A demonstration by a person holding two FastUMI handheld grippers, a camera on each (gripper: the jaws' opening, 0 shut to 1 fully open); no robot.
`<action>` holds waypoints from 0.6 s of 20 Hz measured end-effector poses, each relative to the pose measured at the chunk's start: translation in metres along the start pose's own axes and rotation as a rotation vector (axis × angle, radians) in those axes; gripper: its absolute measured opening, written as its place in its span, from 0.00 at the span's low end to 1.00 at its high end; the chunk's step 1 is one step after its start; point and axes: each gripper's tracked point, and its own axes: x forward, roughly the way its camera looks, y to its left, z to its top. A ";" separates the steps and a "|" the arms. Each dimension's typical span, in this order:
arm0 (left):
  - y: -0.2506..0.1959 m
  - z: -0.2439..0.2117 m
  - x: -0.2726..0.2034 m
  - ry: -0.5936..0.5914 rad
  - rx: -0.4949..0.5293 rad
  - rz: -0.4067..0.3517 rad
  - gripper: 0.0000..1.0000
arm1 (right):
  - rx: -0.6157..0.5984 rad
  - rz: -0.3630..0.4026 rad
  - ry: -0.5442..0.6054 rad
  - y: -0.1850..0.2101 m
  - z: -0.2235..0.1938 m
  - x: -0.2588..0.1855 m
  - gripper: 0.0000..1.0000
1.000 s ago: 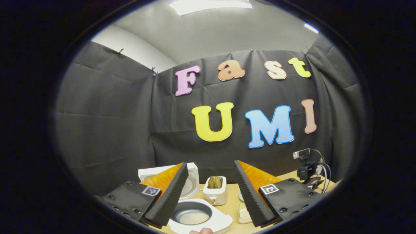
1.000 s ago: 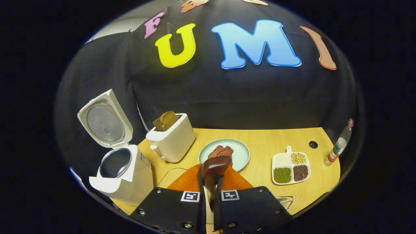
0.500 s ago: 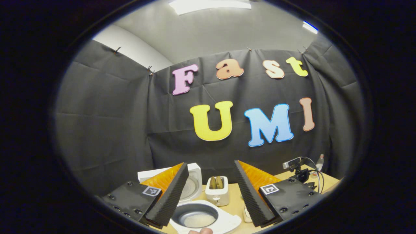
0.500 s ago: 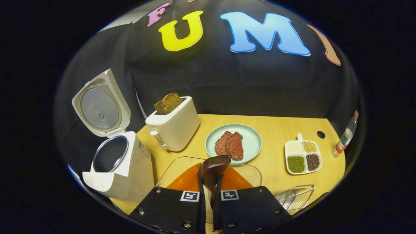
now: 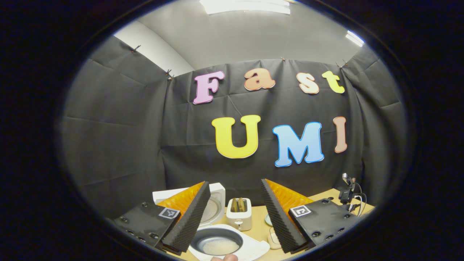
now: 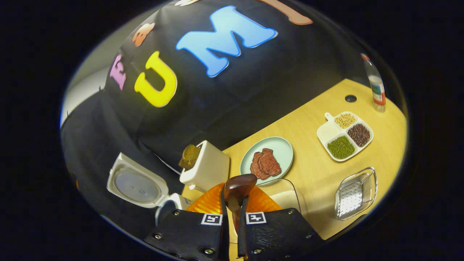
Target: Close the left gripper, press the button to open the rice cooker; take a wooden spoon from the chopstick holder with the right hand, scoop a spoonful of rice and pour it into the rice cooker, then put the wooden spoon back into the chopstick holder.
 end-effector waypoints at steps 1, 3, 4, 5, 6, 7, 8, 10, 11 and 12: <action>-0.002 0.001 0.001 -0.007 0.009 0.005 0.95 | 0.039 0.019 -0.009 0.000 0.004 -0.002 0.09; -0.010 0.004 0.002 0.001 0.014 0.021 0.95 | 0.074 0.047 -0.003 0.001 0.012 -0.009 0.09; -0.016 0.007 0.002 -0.003 0.012 0.020 1.00 | 0.083 0.066 0.000 0.004 0.017 -0.011 0.09; -0.023 0.012 0.002 -0.013 0.015 0.016 0.89 | 0.096 0.088 0.001 0.009 0.020 -0.013 0.10; -0.025 0.016 0.002 -0.021 0.021 0.018 0.95 | 0.107 0.114 -0.001 0.016 0.027 -0.016 0.10; -0.024 0.018 0.001 -0.024 0.028 0.029 0.95 | 0.108 0.137 -0.003 0.024 0.032 -0.018 0.10; -0.024 0.019 -0.001 -0.025 0.029 0.038 0.89 | 0.098 0.153 -0.003 0.034 0.038 -0.021 0.09; -0.025 0.020 -0.004 -0.025 0.019 0.053 0.89 | 0.069 0.190 -0.001 0.057 0.047 -0.024 0.09; -0.024 0.019 -0.007 -0.023 0.014 0.059 0.89 | 0.054 0.209 -0.001 0.071 0.050 -0.026 0.09; -0.021 0.018 -0.010 -0.020 0.012 0.068 0.89 | 0.039 0.227 0.000 0.085 0.053 -0.026 0.09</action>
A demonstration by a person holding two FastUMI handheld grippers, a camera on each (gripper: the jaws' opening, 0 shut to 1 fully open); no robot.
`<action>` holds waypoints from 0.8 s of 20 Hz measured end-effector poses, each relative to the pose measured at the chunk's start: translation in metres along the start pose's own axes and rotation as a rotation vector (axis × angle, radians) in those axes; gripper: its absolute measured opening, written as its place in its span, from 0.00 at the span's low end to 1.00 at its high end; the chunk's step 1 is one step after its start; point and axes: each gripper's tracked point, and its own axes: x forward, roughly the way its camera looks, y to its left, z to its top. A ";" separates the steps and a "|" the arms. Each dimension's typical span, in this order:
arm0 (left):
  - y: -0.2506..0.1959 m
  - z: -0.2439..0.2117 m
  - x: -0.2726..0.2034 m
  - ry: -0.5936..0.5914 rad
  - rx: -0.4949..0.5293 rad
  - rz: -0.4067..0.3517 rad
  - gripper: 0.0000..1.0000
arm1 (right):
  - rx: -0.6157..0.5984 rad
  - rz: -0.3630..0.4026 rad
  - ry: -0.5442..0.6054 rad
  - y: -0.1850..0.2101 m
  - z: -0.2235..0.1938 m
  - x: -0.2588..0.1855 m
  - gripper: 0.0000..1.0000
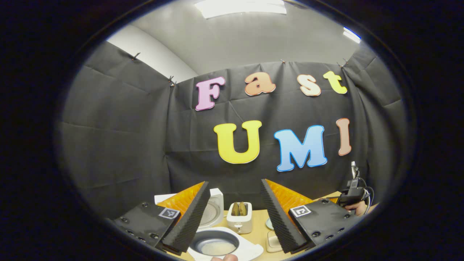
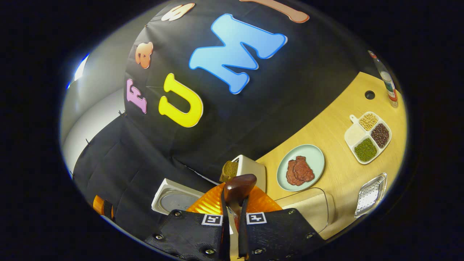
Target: Close the left gripper, press the button to open the rice cooker; take a wooden spoon from the chopstick holder with the right hand, scoop a spoonful of rice and pour it into the rice cooker, then put the wooden spoon back into the chopstick holder.
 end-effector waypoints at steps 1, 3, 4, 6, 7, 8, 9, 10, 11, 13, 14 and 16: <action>0.004 0.000 -0.003 0.001 0.000 0.012 0.89 | -0.019 0.018 0.004 0.015 0.000 0.004 0.09; 0.012 -0.002 -0.010 0.005 -0.007 0.037 0.89 | -0.050 0.063 0.016 0.044 -0.004 0.015 0.09; 0.017 -0.004 -0.014 0.011 -0.012 0.050 0.89 | -0.063 0.079 0.030 0.056 -0.010 0.022 0.09; 0.025 -0.005 -0.020 0.019 -0.013 0.073 0.89 | -0.072 0.111 0.061 0.073 -0.023 0.038 0.09; 0.030 -0.007 -0.023 0.022 -0.010 0.086 0.89 | -0.070 0.118 0.078 0.079 -0.032 0.044 0.09; 0.034 -0.007 -0.025 0.027 -0.005 0.101 0.89 | -0.070 0.125 0.089 0.085 -0.038 0.050 0.09; 0.038 -0.007 -0.027 0.032 0.004 0.110 0.89 | -0.072 0.131 0.100 0.090 -0.044 0.055 0.09; 0.041 -0.007 -0.029 0.036 0.009 0.118 0.89 | -0.078 0.135 0.114 0.094 -0.052 0.061 0.09; 0.043 -0.007 -0.030 0.040 0.011 0.123 0.89 | -0.085 0.140 0.128 0.099 -0.059 0.068 0.09; 0.047 -0.006 -0.034 0.043 0.012 0.134 0.89 | -0.098 0.155 0.155 0.110 -0.075 0.078 0.09; 0.049 -0.004 -0.036 0.041 0.012 0.140 0.95 | -0.102 0.164 0.171 0.114 -0.083 0.084 0.09; 0.054 -0.004 -0.041 0.043 0.008 0.152 0.89 | -0.101 0.170 0.196 0.120 -0.098 0.095 0.09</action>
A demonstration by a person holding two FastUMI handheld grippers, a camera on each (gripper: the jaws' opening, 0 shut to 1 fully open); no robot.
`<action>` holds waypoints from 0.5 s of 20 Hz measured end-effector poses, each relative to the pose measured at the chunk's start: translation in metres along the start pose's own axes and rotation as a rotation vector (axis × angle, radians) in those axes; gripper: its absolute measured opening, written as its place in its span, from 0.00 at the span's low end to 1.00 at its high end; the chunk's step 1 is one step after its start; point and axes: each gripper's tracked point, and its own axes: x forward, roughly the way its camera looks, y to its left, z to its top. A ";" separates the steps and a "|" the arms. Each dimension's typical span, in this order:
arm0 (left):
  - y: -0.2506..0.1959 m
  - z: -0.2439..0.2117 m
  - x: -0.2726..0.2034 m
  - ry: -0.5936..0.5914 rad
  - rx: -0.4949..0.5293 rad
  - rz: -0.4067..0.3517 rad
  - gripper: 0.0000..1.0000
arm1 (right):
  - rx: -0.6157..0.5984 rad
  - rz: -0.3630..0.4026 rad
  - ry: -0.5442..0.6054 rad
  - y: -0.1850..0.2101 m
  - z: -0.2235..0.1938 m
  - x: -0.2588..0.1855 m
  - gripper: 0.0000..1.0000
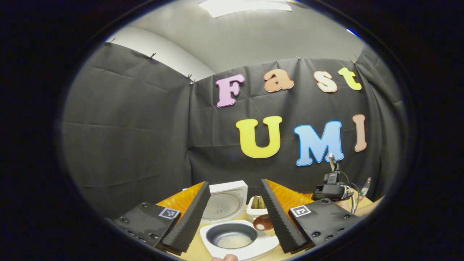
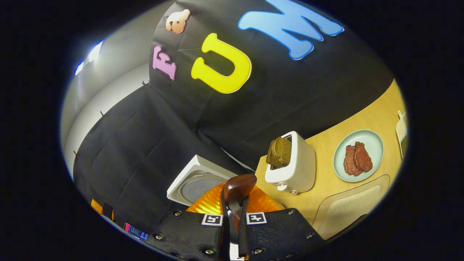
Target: Close the left gripper, press the button to open the rice cooker; take a wooden spoon from the chopstick holder with the right hand, scoop a spoonful of rice and pour it into the rice cooker, then put the wooden spoon back into the chopstick holder.
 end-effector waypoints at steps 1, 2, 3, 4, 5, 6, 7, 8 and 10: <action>0.005 0.001 -0.001 -0.004 0.002 0.011 0.89 | -0.004 -0.002 0.008 0.001 -0.003 0.006 0.09; 0.009 0.002 -0.001 -0.007 0.006 0.024 0.89 | -0.013 -0.005 0.015 0.001 -0.007 0.012 0.09; 0.012 0.000 -0.004 -0.006 0.007 0.033 0.95 | -0.026 -0.009 0.025 0.000 -0.011 0.018 0.09; 0.014 0.000 -0.005 -0.003 0.006 0.040 0.95 | -0.038 -0.012 0.036 -0.001 -0.017 0.024 0.09; 0.014 -0.002 -0.004 0.000 0.002 0.043 0.89 | -0.053 -0.015 0.052 -0.002 -0.023 0.031 0.09; 0.014 -0.002 -0.004 0.004 -0.002 0.043 0.89 | -0.068 -0.022 0.070 -0.004 -0.029 0.037 0.09; 0.015 -0.004 -0.005 0.006 -0.004 0.046 0.89 | -0.085 -0.026 0.085 -0.005 -0.035 0.043 0.09; 0.017 -0.003 -0.005 0.004 -0.006 0.050 0.95 | -0.105 -0.030 0.098 -0.005 -0.041 0.050 0.10; 0.020 -0.003 -0.006 0.000 -0.008 0.058 0.89 | -0.147 -0.031 0.128 -0.003 -0.055 0.061 0.10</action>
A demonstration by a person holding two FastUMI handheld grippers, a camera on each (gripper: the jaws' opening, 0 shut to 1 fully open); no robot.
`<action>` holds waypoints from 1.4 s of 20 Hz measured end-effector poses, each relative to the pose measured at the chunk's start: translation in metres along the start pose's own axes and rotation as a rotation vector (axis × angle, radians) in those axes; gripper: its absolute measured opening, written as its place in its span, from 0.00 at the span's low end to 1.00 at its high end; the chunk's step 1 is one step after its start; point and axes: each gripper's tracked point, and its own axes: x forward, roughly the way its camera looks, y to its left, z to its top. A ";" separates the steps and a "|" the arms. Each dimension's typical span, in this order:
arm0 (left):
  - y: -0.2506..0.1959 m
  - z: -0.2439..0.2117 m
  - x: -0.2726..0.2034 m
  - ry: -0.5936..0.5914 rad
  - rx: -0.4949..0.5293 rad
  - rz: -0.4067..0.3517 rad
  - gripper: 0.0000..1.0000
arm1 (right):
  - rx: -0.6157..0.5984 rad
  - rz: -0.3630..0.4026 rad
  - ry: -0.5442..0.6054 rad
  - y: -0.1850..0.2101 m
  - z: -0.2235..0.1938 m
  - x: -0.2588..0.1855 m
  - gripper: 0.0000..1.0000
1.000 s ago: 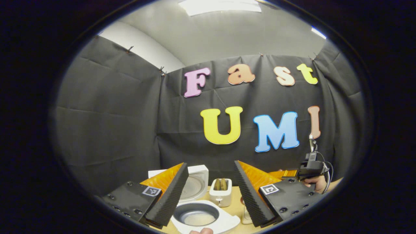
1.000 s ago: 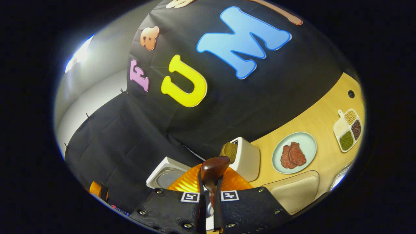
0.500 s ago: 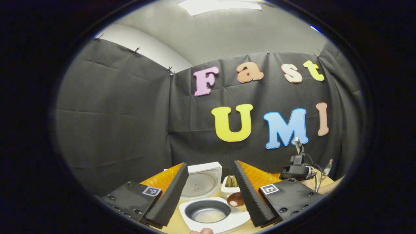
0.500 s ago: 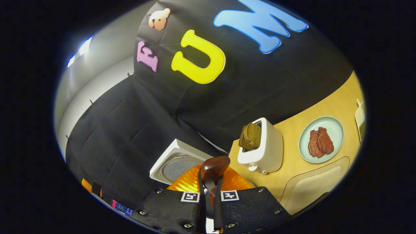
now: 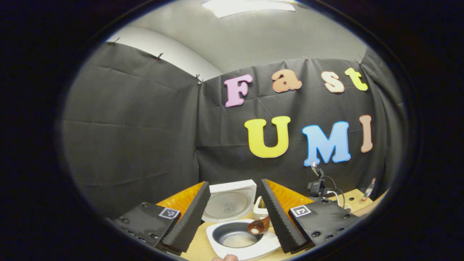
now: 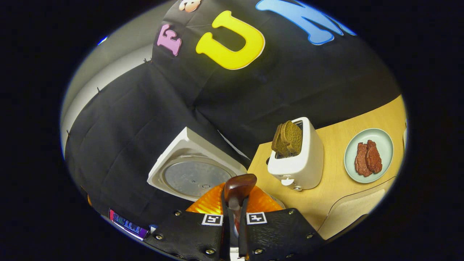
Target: Close the left gripper, press the button to open the rice cooker; take a wooden spoon from the chopstick holder with the right hand, scoop a spoonful of rice and pour it into the rice cooker, then put the wooden spoon back into the chopstick holder.
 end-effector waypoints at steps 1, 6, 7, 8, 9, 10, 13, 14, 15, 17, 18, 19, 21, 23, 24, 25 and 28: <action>0.003 -0.001 -0.001 0.000 0.004 0.008 0.89 | -0.023 0.007 0.016 0.004 -0.005 0.005 0.10; 0.022 -0.005 -0.005 -0.002 -0.021 0.060 1.00 | -0.270 0.028 0.084 0.028 -0.032 0.022 0.09; 0.026 -0.006 -0.007 -0.003 -0.026 0.071 0.94 | -0.305 0.035 0.087 0.032 -0.036 0.025 0.09; 0.028 -0.006 -0.008 -0.004 -0.029 0.080 0.89 | -0.332 0.038 0.089 0.036 -0.039 0.025 0.09; 0.029 -0.006 -0.010 -0.005 -0.029 0.087 0.94 | -0.359 0.041 0.094 0.039 -0.041 0.026 0.09; 0.030 -0.006 -0.010 -0.004 -0.030 0.090 0.95 | -0.383 0.040 0.104 0.041 -0.044 0.028 0.09; 0.030 -0.008 -0.014 0.003 -0.017 0.084 0.93 | -0.465 0.031 0.113 0.050 -0.045 0.034 0.09; 0.030 -0.008 -0.015 0.001 -0.013 0.082 0.95 | -0.497 0.031 0.116 0.051 -0.047 0.034 0.10; 0.030 -0.009 -0.017 -0.006 -0.013 0.078 0.95 | -0.538 0.027 0.119 0.053 -0.049 0.035 0.10; 0.031 -0.007 -0.018 -0.014 -0.024 0.073 1.00 | -0.646 0.015 0.127 0.054 -0.054 0.038 0.09; 0.033 -0.009 -0.019 -0.014 -0.030 0.078 1.00 | -0.696 0.018 0.130 0.057 -0.057 0.037 0.09; 0.036 -0.011 -0.021 -0.014 -0.034 0.086 1.00 | -0.728 0.026 0.130 0.063 -0.059 0.037 0.10; 0.038 -0.013 -0.025 -0.019 -0.050 0.093 0.89 | -0.748 0.037 0.131 0.070 -0.063 0.036 0.09; 0.040 -0.013 -0.028 -0.019 -0.064 0.099 0.89 | -0.769 0.037 0.126 0.075 -0.063 0.035 0.09; 0.041 -0.012 -0.030 -0.021 -0.063 0.102 0.89 | -0.783 0.040 0.122 0.078 -0.063 0.034 0.09; 0.042 -0.012 -0.034 -0.025 -0.062 0.105 0.89 | -0.796 0.042 0.119 0.080 -0.062 0.034 0.09; 0.044 -0.009 -0.038 -0.032 -0.067 0.112 0.92 | -0.823 0.048 0.109 0.087 -0.061 0.029 0.09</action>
